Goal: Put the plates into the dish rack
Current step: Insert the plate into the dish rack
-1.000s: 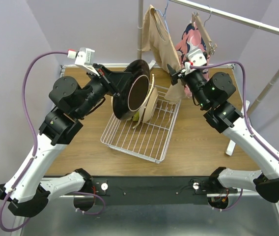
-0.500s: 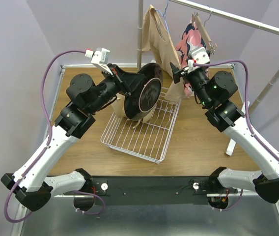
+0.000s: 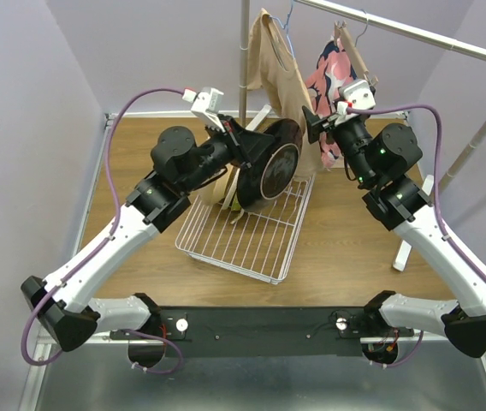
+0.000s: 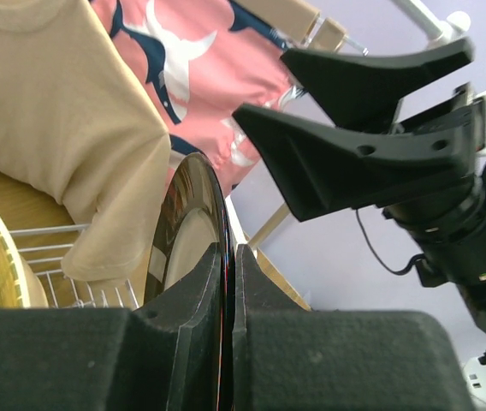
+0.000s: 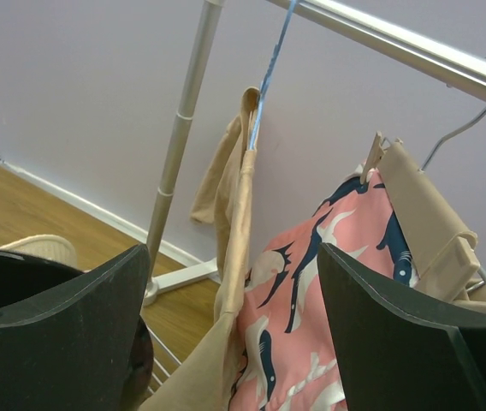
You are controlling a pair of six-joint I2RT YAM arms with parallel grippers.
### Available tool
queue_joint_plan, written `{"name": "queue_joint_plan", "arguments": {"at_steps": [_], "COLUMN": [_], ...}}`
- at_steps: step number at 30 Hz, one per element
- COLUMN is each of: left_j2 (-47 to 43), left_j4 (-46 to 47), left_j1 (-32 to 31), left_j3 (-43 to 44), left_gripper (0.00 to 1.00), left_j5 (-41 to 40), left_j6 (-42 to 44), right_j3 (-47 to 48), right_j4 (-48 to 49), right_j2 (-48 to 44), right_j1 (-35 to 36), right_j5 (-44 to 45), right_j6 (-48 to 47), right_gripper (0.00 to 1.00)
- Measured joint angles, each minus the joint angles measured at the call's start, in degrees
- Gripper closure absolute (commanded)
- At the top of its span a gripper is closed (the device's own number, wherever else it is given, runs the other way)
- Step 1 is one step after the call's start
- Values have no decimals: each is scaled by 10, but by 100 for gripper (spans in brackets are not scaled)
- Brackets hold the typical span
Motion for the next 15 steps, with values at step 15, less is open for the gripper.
{"name": "queue_joint_plan", "arguments": {"at_steps": [15], "left_j2": [80], "left_j4": [22], "left_j1": [-47], "left_j3": [0], "left_gripper": [100], "left_j5": [-62], "left_j6": [30], "right_j3": [0], "right_j4": [-1], "right_j2": [-7], "right_j1": [-12], "right_j5": [-3], "right_j6": [11], "right_gripper": [13]}}
